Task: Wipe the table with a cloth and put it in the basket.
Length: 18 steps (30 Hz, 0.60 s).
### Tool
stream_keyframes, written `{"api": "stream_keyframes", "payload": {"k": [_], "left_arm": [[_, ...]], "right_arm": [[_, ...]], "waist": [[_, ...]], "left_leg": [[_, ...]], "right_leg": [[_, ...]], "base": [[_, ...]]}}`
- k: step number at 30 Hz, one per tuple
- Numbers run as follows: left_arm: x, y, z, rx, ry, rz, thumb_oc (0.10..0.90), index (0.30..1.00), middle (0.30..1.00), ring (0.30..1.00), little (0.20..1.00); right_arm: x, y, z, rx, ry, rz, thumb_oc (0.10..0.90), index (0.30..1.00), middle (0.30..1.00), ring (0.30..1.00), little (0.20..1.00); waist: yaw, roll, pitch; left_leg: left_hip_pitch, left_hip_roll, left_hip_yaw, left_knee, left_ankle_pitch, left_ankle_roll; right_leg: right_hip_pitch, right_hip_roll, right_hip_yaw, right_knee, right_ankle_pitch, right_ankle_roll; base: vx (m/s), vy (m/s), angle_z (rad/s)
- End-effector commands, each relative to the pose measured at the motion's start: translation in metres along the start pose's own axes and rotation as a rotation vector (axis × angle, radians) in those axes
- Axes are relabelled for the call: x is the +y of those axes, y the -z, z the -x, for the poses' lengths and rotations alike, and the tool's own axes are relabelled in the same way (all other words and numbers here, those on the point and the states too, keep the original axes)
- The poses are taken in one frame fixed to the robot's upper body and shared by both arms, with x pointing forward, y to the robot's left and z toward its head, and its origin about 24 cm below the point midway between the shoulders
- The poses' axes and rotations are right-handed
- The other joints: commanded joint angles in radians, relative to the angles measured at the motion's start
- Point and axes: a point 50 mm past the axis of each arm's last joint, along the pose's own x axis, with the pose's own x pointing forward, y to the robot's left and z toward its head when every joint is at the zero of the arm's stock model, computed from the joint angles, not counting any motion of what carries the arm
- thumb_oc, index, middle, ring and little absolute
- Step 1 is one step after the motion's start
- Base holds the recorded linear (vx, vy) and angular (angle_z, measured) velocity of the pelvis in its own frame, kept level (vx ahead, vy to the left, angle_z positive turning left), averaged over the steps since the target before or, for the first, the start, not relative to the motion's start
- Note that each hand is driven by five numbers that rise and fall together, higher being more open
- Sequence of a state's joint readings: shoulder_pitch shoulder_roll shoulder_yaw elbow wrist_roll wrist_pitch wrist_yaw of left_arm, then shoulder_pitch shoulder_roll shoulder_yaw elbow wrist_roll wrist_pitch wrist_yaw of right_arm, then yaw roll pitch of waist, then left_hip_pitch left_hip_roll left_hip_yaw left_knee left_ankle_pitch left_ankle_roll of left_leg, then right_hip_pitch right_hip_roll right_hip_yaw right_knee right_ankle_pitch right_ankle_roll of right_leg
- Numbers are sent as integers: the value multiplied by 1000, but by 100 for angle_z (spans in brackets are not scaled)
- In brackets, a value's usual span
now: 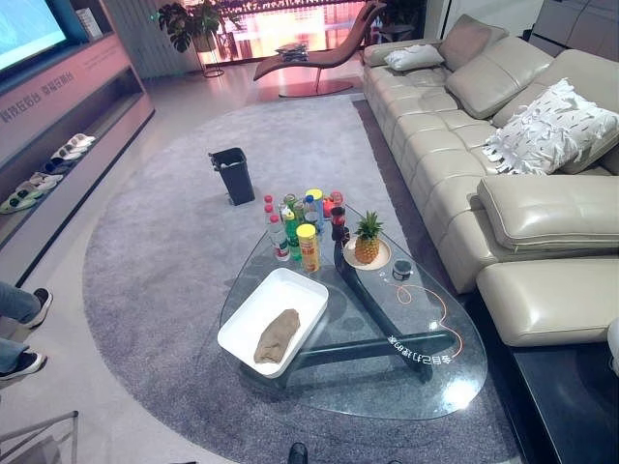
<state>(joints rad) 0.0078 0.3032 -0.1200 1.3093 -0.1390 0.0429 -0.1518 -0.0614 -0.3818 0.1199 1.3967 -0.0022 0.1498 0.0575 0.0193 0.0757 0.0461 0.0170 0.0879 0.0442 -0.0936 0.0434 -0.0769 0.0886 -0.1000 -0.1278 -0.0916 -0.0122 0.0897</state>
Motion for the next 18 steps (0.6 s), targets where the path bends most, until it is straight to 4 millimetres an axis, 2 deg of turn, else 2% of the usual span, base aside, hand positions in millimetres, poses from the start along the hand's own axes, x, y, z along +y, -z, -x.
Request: {"api": "stream_keyframes", "payload": {"k": [1,8,18], "left_arm": [[19,-38,3,-95,-35,-61,800,900,900,900,900],[11,-30,1,-35,-30,-109,800,900,900,900,900],[5,-35,-1,-40,-8,-132,800,900,900,900,900]], "right_arm": [[6,-12,0,-9,0,79,800,900,900,900,900],[15,-16,0,-13,-18,123,800,900,900,900,900],[22,-18,0,-14,-30,159,800,900,900,900,900]], "waist": [[-4,-51,27],[-5,-57,25],[-6,-60,25]], "left_leg": [[83,-26,1,6,-54,-6],[90,-21,11,6,-59,-3],[90,-18,19,6,-62,-4]], "right_leg": [[24,-29,11,12,29,44],[28,-29,6,8,30,44],[27,-32,4,4,34,47]], "base": [[-30,-4,-1],[-5,0,0],[-4,-1,0]]}}
